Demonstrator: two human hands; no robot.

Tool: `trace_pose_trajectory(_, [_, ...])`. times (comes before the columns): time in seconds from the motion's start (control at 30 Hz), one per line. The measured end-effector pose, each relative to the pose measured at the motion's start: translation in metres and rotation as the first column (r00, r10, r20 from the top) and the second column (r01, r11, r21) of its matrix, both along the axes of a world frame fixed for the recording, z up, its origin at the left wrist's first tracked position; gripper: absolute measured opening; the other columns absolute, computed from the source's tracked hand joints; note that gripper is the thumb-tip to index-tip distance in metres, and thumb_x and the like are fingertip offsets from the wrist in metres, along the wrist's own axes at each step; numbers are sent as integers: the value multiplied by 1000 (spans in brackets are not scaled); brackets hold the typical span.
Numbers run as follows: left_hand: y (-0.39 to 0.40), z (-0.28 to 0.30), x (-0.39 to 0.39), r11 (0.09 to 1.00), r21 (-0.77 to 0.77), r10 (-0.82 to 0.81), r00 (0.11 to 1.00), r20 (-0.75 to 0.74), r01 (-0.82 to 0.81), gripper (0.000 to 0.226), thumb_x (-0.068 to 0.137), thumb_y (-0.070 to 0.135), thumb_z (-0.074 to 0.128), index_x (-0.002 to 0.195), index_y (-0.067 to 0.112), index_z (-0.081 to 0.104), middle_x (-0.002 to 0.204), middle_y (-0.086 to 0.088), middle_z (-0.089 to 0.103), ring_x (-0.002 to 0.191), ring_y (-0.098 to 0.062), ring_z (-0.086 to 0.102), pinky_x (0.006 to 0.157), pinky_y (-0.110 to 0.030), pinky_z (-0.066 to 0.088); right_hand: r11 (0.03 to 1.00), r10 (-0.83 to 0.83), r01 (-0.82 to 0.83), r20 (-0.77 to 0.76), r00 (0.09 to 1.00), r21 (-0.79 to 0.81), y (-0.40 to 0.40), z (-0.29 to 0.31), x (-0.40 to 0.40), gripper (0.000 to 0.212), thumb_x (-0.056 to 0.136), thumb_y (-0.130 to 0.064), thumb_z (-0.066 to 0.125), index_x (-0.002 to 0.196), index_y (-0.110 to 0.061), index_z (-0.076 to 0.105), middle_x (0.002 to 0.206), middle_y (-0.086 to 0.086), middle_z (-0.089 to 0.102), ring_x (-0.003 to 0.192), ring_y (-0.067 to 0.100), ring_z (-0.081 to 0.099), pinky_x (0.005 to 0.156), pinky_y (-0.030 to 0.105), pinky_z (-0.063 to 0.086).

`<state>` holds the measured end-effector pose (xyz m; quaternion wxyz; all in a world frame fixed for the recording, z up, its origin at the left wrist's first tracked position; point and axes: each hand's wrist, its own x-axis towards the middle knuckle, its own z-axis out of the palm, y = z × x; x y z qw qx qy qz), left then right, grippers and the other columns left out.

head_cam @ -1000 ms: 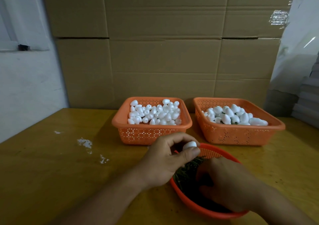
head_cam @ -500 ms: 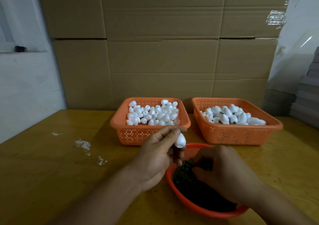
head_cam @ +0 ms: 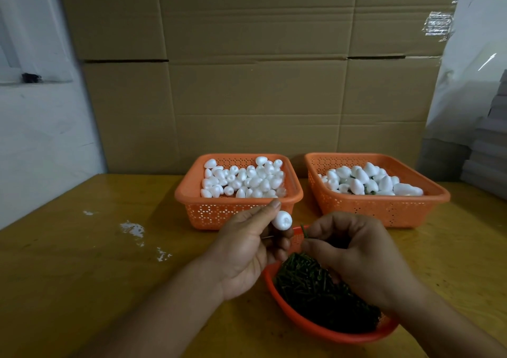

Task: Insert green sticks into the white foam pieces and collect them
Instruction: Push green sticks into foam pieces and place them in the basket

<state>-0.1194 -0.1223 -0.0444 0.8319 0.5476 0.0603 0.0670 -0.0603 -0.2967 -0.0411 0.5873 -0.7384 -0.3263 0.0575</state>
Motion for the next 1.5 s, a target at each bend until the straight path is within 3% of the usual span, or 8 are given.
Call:
trace_pose_trajectory(0.23, [-1,-1,-2,996,88,23,999,31,-26,20,100,24,54,103,11,69,70,-8,62,57,-16,58,49,-24,46,994,30,-31,4,1000,105,0,0,1,14,85,-2,74,78,-13,69,62,11,67,49,12,57,45,17,43])
trace_pose_trajectory(0.43, [-2,-2,0,998,62,23,1000,21,-24,26,97,27,57,97,7,73,73,-10,64,60,-16,60,50,-25,49,994,-30,45,141,990,-99,-1,-2,3,12,90,-8,71,83,-18,72,65,-2,69,52,3,58,49,18,44])
trace_pose_trajectory(0.57, [-2,-3,1,998,67,21,1000,14,-22,26,99,27,56,94,9,74,73,-10,64,60,-16,60,50,-25,48,676,210,145,378,902,-723,-7,5,0,28,85,-54,69,103,-33,73,86,-12,71,77,3,64,69,27,54])
trace_pose_trajectory(0.7, [-1,-3,0,998,59,3,1000,3,-3,28,100,28,55,97,7,73,73,-10,63,60,-16,60,51,-25,48,476,338,161,348,874,-865,-2,4,-5,43,78,-67,64,102,-32,69,87,-12,69,82,7,63,73,33,54])
trace_pose_trajectory(1.07, [0,1,-1,998,67,17,1000,-9,-16,29,100,30,54,100,6,70,70,-7,63,58,-14,59,49,-24,46,777,155,164,437,886,-608,-6,-6,9,8,85,-37,72,90,-32,75,83,-17,71,80,0,63,66,16,49])
trace_pose_trajectory(1.23, [-2,2,-2,998,61,20,1000,-10,-20,29,99,31,55,99,6,70,69,-7,63,56,-14,58,48,-23,46,961,51,20,247,968,-277,-4,-4,6,13,82,-14,80,77,-25,75,71,-6,74,56,3,64,52,21,50])
trace_pose_trajectory(1.4, [-3,4,-3,996,84,24,1000,-16,-22,27,99,33,55,97,9,66,67,-6,61,54,-14,55,46,-23,44,996,80,-72,193,978,-47,-2,-3,4,21,86,-9,75,104,-21,78,82,1,76,66,15,70,63,29,58])
trace_pose_trajectory(1.5, [-4,3,-3,993,114,31,999,-19,-28,29,96,37,57,92,11,67,65,-3,59,53,-12,53,44,-22,41,991,41,-62,177,983,115,0,-3,3,17,76,-23,76,90,-14,79,83,4,78,76,16,73,69,27,58])
